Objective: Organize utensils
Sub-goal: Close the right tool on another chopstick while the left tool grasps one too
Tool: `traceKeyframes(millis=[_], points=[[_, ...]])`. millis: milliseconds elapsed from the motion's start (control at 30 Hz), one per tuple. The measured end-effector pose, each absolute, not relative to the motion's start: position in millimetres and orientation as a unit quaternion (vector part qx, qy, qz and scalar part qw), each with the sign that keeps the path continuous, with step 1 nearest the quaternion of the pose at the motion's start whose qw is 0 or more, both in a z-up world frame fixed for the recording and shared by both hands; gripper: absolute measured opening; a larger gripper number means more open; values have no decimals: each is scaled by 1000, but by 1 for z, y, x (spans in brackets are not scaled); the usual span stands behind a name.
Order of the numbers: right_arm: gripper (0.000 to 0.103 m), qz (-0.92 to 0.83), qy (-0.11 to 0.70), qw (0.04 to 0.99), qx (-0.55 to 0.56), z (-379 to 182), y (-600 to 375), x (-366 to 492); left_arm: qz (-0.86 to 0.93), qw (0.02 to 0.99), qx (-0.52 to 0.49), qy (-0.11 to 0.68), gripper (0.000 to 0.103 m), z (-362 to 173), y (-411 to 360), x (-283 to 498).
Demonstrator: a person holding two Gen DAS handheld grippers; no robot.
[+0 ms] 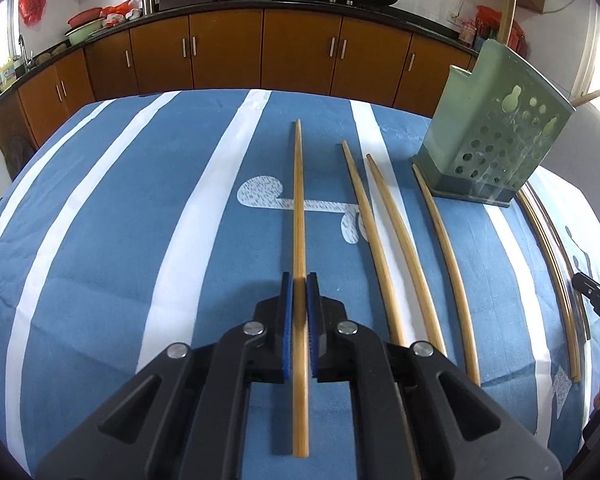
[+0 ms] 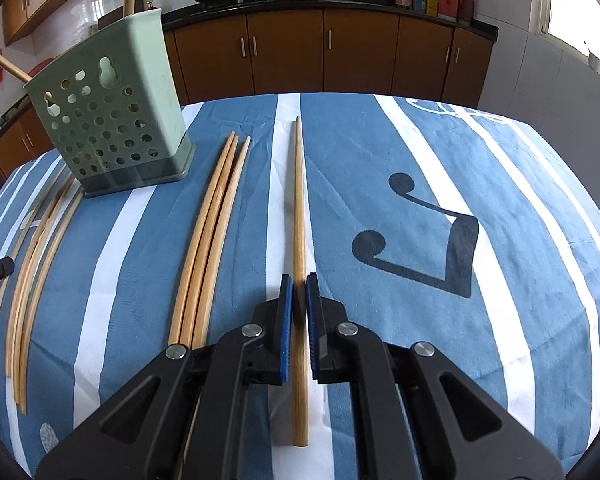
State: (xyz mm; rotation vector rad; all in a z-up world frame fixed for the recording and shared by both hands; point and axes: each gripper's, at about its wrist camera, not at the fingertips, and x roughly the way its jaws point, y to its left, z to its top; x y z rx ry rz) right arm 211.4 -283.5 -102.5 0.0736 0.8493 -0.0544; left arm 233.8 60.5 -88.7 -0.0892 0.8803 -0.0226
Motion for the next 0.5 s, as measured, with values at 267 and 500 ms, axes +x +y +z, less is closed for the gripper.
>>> traceKeyframes(millis=[267, 500], points=[[8, -28, 407, 912, 39, -103, -284, 212, -13, 903, -50, 426, 10, -90, 61, 234], [8, -26, 407, 912, 42, -103, -285, 213, -14, 903, -53, 426, 10, -90, 62, 234]])
